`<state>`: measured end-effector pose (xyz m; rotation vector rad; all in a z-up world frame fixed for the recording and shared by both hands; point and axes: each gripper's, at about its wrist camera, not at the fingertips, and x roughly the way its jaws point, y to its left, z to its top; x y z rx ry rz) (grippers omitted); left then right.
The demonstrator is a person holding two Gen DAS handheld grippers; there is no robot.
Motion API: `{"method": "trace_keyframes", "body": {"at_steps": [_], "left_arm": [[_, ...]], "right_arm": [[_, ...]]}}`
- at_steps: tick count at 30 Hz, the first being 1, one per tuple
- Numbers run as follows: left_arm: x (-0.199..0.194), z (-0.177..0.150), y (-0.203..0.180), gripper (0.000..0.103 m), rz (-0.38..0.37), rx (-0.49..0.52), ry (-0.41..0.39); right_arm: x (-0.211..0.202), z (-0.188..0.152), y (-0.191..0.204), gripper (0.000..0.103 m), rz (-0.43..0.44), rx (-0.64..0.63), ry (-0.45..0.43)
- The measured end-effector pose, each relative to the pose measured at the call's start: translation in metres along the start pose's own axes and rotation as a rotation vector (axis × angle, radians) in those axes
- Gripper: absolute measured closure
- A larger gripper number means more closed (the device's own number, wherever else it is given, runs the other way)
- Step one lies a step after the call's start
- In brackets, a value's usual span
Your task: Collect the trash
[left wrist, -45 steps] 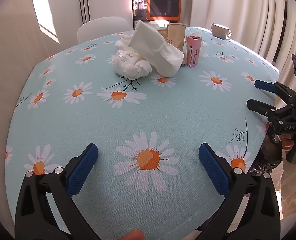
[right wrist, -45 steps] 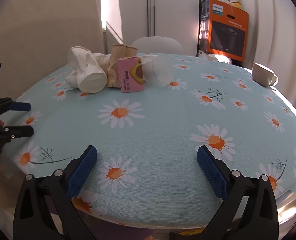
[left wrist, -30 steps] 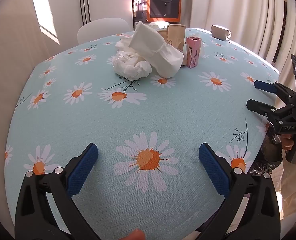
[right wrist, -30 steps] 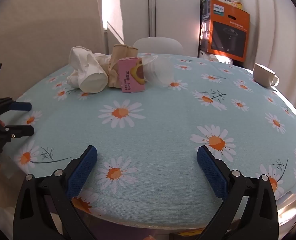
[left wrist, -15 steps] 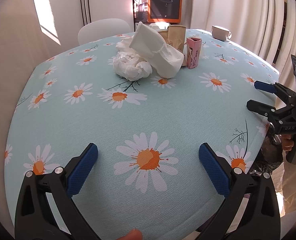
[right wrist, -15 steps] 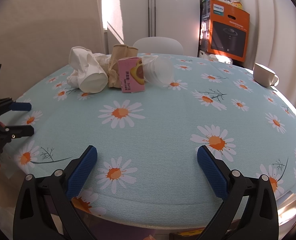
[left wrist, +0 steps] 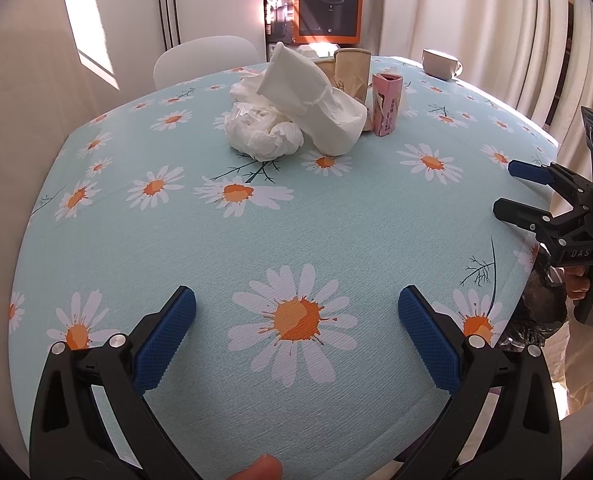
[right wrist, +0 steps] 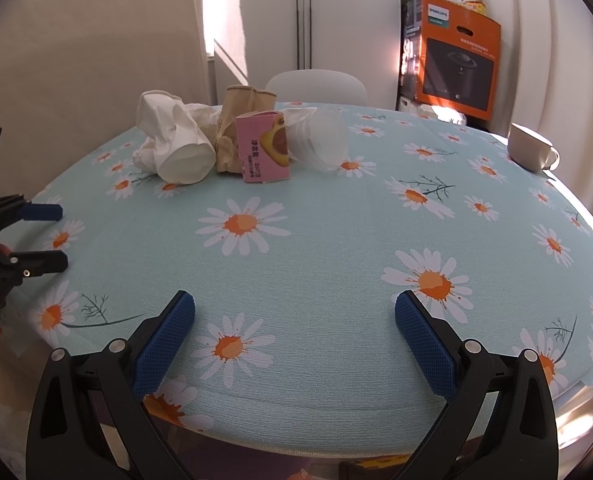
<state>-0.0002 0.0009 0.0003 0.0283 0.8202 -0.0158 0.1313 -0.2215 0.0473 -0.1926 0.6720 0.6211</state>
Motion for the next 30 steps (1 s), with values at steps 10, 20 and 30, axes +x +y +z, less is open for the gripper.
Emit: {"method": "trace_keyframes", "body": {"at_steps": [10, 20, 30], "left_arm": [[-0.0002, -0.0004, 0.0001, 0.004, 0.006, -0.003, -0.001], [0.0005, 0.0001, 0.0002, 0.004, 0.006, -0.001, -0.001], [-0.0002, -0.0025, -0.0002, 0.004, 0.007, -0.004, -0.020]], "right_arm": [[0.0005, 0.0008, 0.0004, 0.006, 0.000, -0.002, 0.005], [0.0003, 0.0011, 0.0006, 0.006, -0.002, 0.002, 0.004], [0.0005, 0.0008, 0.0010, 0.006, -0.005, 0.002, 0.014]]}}
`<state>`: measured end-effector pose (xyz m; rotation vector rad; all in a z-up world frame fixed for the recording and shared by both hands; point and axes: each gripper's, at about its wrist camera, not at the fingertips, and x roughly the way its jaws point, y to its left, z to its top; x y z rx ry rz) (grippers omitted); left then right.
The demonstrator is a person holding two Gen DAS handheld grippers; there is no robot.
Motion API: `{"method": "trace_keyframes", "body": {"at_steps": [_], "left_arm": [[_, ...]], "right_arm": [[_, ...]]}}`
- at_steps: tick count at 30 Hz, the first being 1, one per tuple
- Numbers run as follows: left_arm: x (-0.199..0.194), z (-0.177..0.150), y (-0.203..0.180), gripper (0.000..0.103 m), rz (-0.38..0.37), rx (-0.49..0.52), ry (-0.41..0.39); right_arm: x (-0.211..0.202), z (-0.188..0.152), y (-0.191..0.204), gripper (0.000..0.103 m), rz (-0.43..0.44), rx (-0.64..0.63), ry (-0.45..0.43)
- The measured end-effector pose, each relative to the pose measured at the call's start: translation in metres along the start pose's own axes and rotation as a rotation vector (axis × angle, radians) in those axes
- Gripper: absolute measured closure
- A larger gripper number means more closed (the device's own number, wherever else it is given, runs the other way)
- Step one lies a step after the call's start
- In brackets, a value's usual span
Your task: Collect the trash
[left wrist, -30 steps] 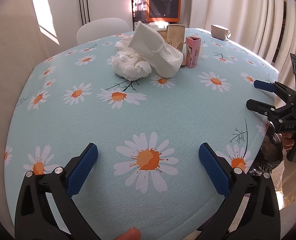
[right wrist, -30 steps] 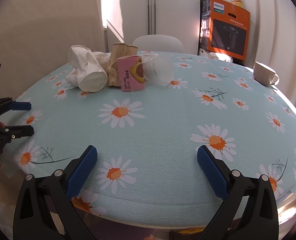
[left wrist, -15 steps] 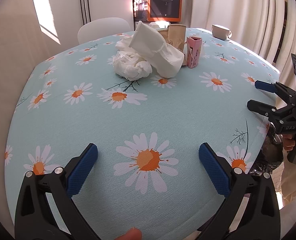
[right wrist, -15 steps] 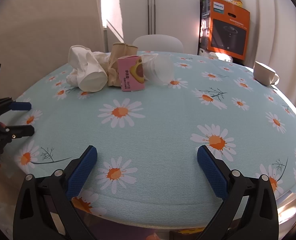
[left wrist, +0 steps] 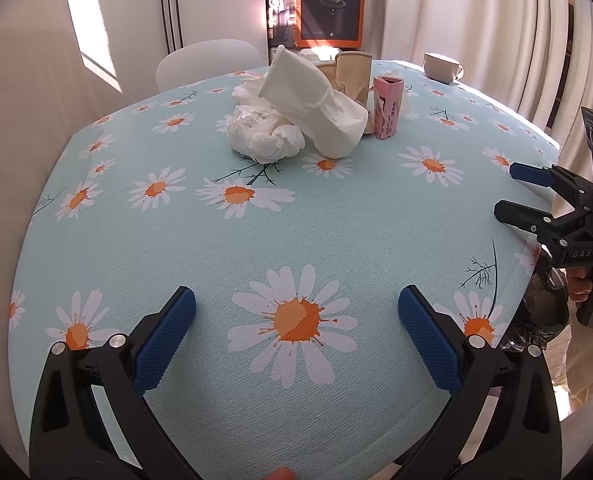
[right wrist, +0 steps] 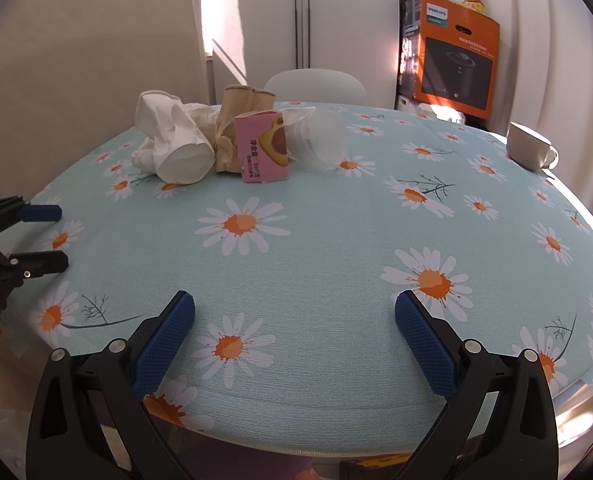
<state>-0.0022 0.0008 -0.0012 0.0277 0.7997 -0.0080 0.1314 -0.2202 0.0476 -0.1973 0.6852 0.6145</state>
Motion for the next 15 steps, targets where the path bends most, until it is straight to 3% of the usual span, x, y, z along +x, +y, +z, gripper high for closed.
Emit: {"method": "trace_keyframes", "body": {"at_steps": [15], "left_arm": [[0.0005, -0.0003, 0.0010, 0.004, -0.010, 0.013, 0.010]], "right_arm": [[0.0010, 0.0031, -0.0003, 0.006, 0.000, 0.003, 0.021]]}}
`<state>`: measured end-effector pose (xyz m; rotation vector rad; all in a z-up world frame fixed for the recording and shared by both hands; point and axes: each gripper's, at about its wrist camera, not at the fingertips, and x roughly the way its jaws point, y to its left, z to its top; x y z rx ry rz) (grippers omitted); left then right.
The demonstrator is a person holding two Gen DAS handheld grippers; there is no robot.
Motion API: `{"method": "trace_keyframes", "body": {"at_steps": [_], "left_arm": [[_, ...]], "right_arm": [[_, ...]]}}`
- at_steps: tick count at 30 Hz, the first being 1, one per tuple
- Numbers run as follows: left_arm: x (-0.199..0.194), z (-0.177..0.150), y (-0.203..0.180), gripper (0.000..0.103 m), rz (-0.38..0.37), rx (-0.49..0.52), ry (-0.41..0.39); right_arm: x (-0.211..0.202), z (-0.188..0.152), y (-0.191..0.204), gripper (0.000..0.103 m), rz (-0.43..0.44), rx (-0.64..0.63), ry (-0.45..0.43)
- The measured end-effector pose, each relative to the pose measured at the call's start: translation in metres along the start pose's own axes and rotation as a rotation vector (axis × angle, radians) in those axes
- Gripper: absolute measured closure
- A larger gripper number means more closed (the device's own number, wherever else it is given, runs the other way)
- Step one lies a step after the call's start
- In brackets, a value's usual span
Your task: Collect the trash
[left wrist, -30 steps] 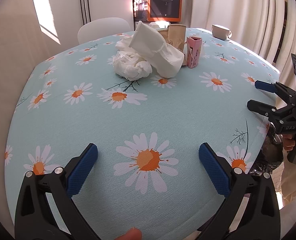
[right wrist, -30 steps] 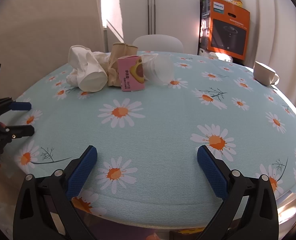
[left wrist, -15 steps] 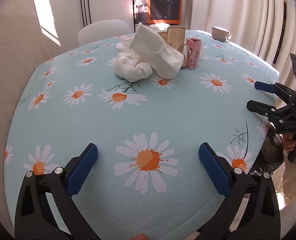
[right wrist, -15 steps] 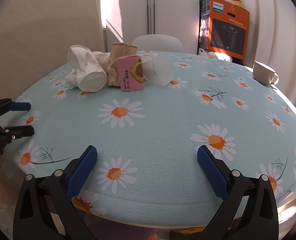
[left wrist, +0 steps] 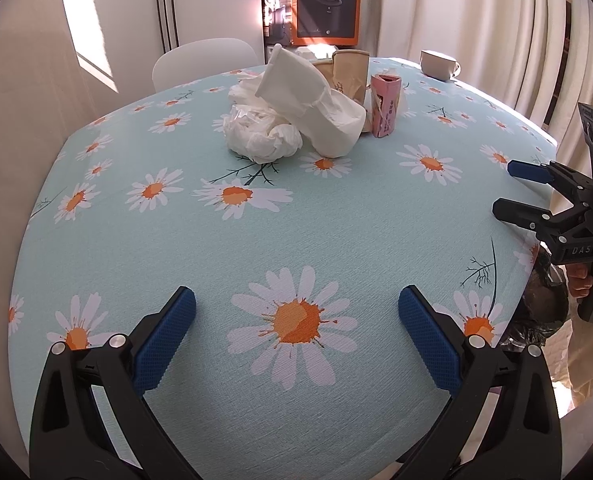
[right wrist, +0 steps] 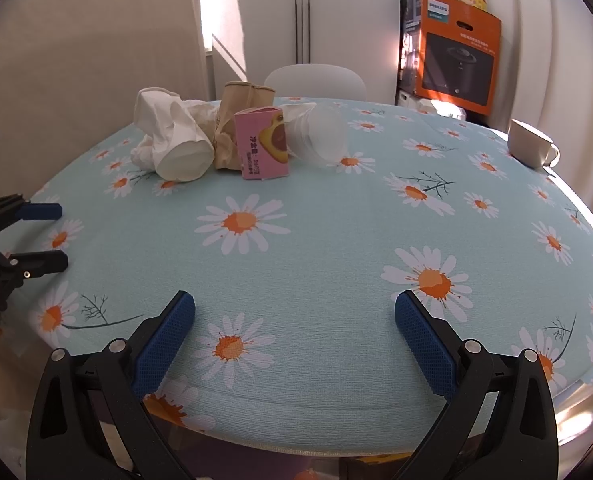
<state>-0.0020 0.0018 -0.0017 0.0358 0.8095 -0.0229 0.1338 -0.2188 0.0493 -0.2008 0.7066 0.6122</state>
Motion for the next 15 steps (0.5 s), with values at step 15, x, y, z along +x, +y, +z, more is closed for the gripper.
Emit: {"method": "trace_keyframes", "body": {"at_steps": [15], "left_arm": [[0.004, 0.014, 0.000, 0.005, -0.003, 0.041, 0.055]], "right_arm": [[-0.005, 0.010, -0.006, 0.009, -0.001, 0.045, -0.017]]}}
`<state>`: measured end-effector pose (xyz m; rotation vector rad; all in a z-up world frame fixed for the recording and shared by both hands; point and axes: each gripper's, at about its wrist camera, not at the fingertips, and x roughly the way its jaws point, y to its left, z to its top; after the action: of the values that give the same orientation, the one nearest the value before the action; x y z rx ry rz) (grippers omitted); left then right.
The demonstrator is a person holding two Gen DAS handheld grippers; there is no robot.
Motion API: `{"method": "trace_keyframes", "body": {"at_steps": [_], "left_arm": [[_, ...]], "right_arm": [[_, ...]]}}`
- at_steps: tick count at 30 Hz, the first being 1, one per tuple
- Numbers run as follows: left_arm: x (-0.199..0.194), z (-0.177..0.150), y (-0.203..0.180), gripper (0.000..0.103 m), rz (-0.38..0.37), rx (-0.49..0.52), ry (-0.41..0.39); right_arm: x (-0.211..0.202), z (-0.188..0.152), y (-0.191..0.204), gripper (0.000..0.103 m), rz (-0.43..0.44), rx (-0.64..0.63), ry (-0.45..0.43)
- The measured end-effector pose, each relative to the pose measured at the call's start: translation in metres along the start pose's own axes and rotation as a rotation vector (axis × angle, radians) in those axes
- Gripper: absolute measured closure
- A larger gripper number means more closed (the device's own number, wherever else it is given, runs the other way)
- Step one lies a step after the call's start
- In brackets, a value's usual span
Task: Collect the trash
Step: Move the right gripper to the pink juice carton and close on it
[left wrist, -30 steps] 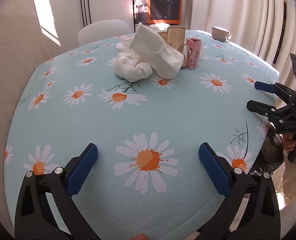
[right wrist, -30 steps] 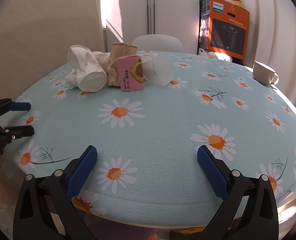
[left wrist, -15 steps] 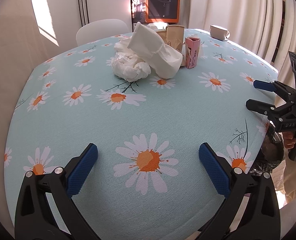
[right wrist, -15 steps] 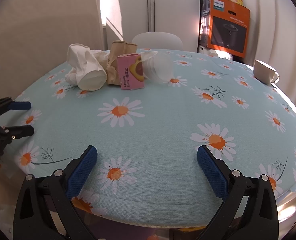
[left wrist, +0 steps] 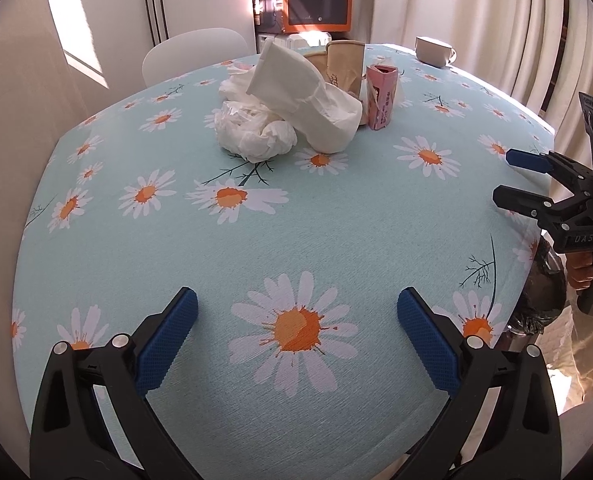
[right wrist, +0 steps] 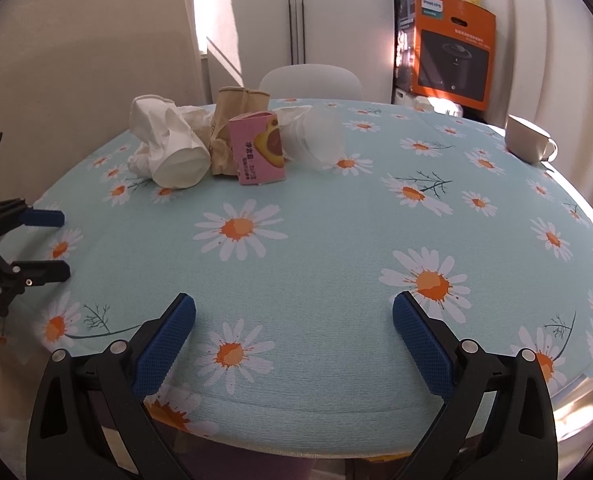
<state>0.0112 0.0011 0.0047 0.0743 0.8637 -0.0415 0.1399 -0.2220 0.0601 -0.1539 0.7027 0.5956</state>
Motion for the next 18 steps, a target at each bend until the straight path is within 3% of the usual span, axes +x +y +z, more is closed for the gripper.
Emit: {"method": "trace_keyframes", "body": {"at_steps": [5, 14, 18], "left_arm": [[-0.003, 0.015, 0.005, 0.005, -0.016, 0.007, -0.007], [0.003, 0.042, 0.016, 0.005, -0.038, 0.018, -0.017], [0.010, 0.055, 0.017, 0.005, -0.030, 0.031, -0.015]], "right_arm": [[-0.007, 0.031, -0.002, 0.009, -0.023, -0.002, -0.050], [0.036, 0.084, 0.013, 0.009, 0.028, -0.022, 0.008], [0.060, 0.099, 0.017, 0.011, 0.005, -0.032, 0.037]]}}
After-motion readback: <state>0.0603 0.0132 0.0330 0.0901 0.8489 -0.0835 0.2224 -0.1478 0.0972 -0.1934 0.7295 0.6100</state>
